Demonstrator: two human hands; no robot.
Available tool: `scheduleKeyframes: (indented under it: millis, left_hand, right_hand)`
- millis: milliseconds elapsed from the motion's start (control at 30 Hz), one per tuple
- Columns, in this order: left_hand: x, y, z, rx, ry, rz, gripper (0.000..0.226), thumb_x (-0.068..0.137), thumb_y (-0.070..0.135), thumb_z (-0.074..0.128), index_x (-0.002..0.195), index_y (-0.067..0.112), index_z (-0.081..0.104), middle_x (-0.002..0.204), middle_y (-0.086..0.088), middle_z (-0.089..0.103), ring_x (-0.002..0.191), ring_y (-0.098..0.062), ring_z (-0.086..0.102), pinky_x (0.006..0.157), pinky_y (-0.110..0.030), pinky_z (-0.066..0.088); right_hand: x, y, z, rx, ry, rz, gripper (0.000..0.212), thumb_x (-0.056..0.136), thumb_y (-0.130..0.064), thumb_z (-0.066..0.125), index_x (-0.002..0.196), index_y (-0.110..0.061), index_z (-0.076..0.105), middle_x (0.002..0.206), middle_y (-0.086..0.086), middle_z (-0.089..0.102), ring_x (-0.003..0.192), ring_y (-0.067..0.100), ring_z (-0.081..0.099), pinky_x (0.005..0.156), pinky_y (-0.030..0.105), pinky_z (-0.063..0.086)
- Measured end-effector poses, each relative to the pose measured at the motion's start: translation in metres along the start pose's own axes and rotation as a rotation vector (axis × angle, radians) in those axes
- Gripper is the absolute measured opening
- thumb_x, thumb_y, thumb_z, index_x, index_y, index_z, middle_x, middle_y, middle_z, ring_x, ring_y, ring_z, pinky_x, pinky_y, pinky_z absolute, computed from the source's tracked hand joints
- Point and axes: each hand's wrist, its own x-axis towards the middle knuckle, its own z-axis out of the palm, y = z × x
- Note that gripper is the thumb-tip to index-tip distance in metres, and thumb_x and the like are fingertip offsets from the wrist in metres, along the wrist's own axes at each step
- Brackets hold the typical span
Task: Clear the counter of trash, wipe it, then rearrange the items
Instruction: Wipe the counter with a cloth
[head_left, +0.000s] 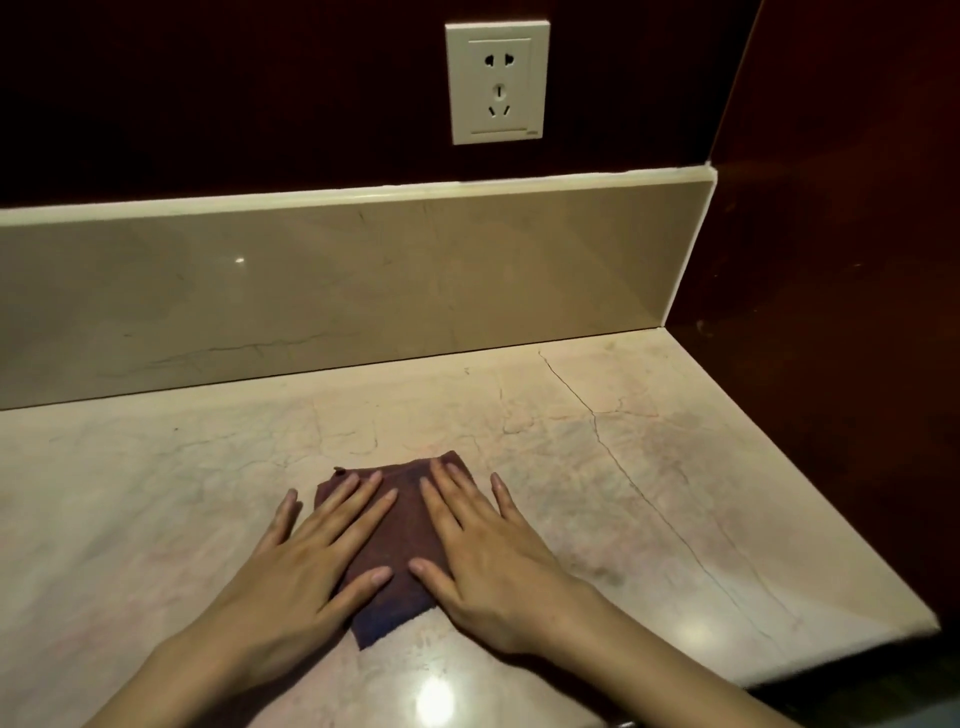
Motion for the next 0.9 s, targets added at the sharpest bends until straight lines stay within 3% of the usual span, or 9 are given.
scheduleKeyframes:
  millis: [233,400,633,900]
  left_hand:
    - [0.02,0.056,0.007,-0.021,-0.004,0.003,0.084,0.062,0.084,-0.023,0.139,0.053,-0.018,0.148,0.025,-0.031,0.132,0.009,-0.036,0.106,-0.025,-0.031]
    - [0.046,0.115,0.014,-0.011,0.013,0.076,0.082,0.065,0.079,-0.02,0.14,0.048,-0.022,0.15,0.021,-0.03,0.133,0.004,-0.036,0.112,-0.032,-0.024]
    - [0.098,0.199,0.021,0.021,-0.03,0.232,0.066,0.094,0.06,0.015,0.149,0.036,-0.013,0.155,0.014,-0.02,0.142,-0.005,-0.024,0.117,-0.042,-0.017]
    - [0.134,0.26,0.026,0.061,-0.023,0.339,0.061,0.099,0.052,0.018,0.152,0.031,-0.005,0.16,0.008,-0.011,0.146,-0.008,-0.015,0.117,-0.044,-0.016]
  right_hand:
    - [-0.031,0.046,-0.011,-0.002,0.001,0.017,0.069,0.1,-0.051,0.021,0.152,-0.017,-0.009,0.16,-0.001,-0.015,0.146,0.009,-0.018,0.117,0.035,-0.016]
    - [-0.071,0.093,-0.021,-0.001,-0.009,0.096,0.068,0.1,-0.051,0.019,0.152,-0.019,-0.01,0.16,-0.003,-0.017,0.145,0.007,-0.018,0.115,0.033,-0.016]
    - [-0.13,0.158,-0.032,-0.024,-0.017,0.317,0.067,0.101,-0.047,0.018,0.152,-0.016,-0.011,0.159,-0.001,-0.019,0.145,0.01,-0.019,0.117,0.035,-0.012]
    - [-0.165,0.184,-0.034,0.025,0.037,0.489,0.064,0.103,-0.036,0.016,0.15,-0.005,-0.012,0.159,0.01,-0.019,0.146,0.017,-0.018,0.117,0.03,-0.008]
